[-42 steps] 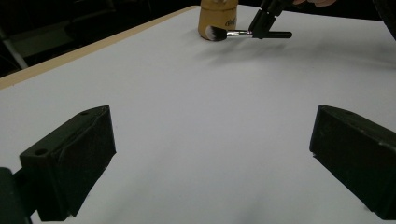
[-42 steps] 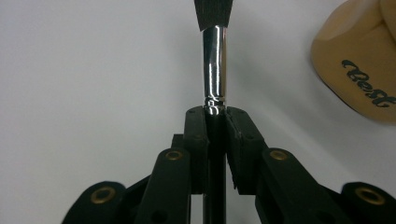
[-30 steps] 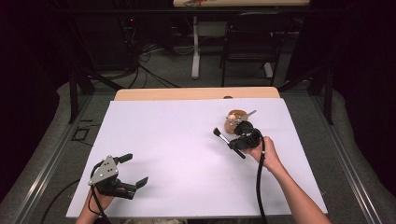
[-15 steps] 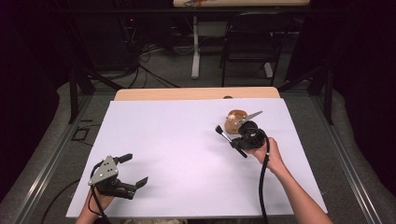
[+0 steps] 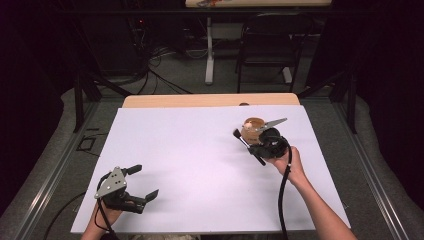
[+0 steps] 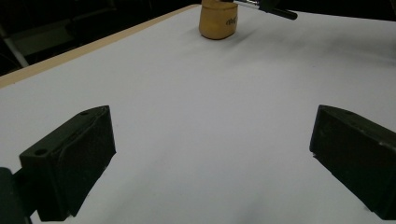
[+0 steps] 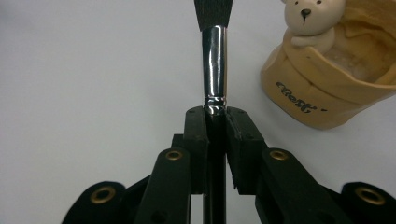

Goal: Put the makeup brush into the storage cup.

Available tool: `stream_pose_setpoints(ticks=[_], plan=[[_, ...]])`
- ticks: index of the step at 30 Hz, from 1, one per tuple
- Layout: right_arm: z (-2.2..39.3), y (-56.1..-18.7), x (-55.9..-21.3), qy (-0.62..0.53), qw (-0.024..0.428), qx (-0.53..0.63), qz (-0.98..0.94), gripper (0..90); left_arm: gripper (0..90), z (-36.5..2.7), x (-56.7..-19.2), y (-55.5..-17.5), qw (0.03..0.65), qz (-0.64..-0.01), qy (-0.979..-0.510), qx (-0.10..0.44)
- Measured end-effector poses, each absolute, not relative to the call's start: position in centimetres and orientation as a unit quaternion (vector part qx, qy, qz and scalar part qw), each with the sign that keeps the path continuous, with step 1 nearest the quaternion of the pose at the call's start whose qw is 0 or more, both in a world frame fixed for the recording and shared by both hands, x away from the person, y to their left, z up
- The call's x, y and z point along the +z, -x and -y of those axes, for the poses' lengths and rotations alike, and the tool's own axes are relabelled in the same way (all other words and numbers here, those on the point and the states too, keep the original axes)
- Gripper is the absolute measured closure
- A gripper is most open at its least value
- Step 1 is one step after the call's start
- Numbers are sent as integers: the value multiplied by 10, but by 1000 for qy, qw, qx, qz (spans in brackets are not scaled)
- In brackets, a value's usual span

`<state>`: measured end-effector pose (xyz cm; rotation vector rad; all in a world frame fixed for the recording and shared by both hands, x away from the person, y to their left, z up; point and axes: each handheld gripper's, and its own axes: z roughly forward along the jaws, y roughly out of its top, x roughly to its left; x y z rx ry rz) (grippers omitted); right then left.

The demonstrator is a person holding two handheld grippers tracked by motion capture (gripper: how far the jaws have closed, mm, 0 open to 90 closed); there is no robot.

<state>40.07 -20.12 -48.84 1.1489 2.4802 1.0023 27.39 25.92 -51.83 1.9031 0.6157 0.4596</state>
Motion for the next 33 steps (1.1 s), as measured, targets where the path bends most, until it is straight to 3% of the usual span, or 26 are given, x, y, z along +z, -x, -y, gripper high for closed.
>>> stream_pose_setpoints(ticks=[33], plan=[[221,-395,-469,-405,175,403,-802,790,1,-259,-519,-274,518,-257,-793,189]])
